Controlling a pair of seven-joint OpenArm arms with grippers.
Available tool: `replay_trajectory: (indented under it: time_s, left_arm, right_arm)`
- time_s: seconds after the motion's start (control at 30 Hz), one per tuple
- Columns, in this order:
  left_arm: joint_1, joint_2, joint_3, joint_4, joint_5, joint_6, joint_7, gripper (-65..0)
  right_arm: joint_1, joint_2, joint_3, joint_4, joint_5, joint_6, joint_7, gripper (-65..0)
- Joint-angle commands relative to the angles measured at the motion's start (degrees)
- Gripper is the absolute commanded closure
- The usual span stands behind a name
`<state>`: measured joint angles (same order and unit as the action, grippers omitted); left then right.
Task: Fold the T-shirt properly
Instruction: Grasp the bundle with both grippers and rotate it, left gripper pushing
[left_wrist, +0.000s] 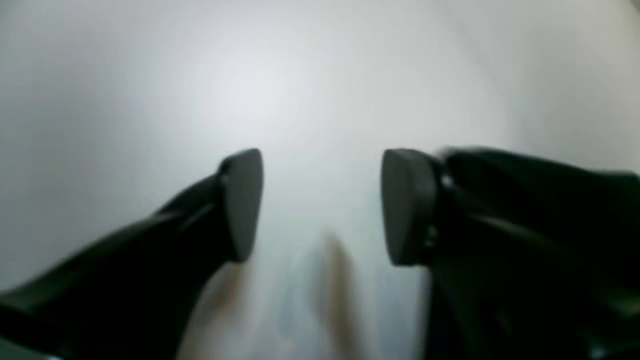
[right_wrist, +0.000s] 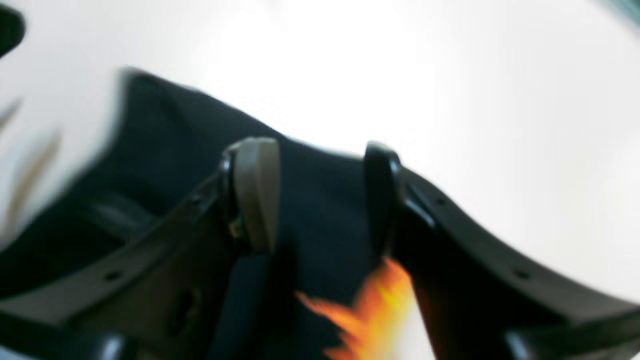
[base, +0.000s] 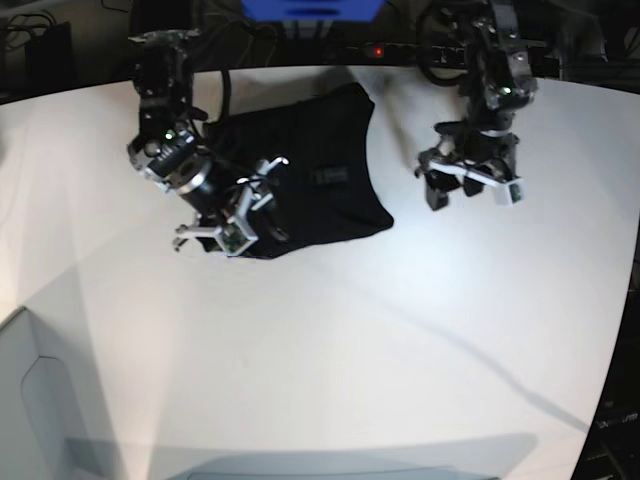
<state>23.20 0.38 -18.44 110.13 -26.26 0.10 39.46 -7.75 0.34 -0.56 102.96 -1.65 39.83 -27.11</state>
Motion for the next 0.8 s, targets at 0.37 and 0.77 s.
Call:
replay_trajectory:
  time_s: [0.37,0.77]
  left_arm:
    - [0.2,1.3,16.6,-7.7,-3.1,0.1,-1.4,-45.5]
    - [-5.0,1.3,17.0,-16.9,-3.2,-0.3,-1.1,-11.2]
  right_arm:
    - [0.1,3.7,5.6,0.9,0.8,0.2,1.8,-34.1]
    - [0.7,4.5,11.8,1.4,0.7,0.2,1.8,-34.1]
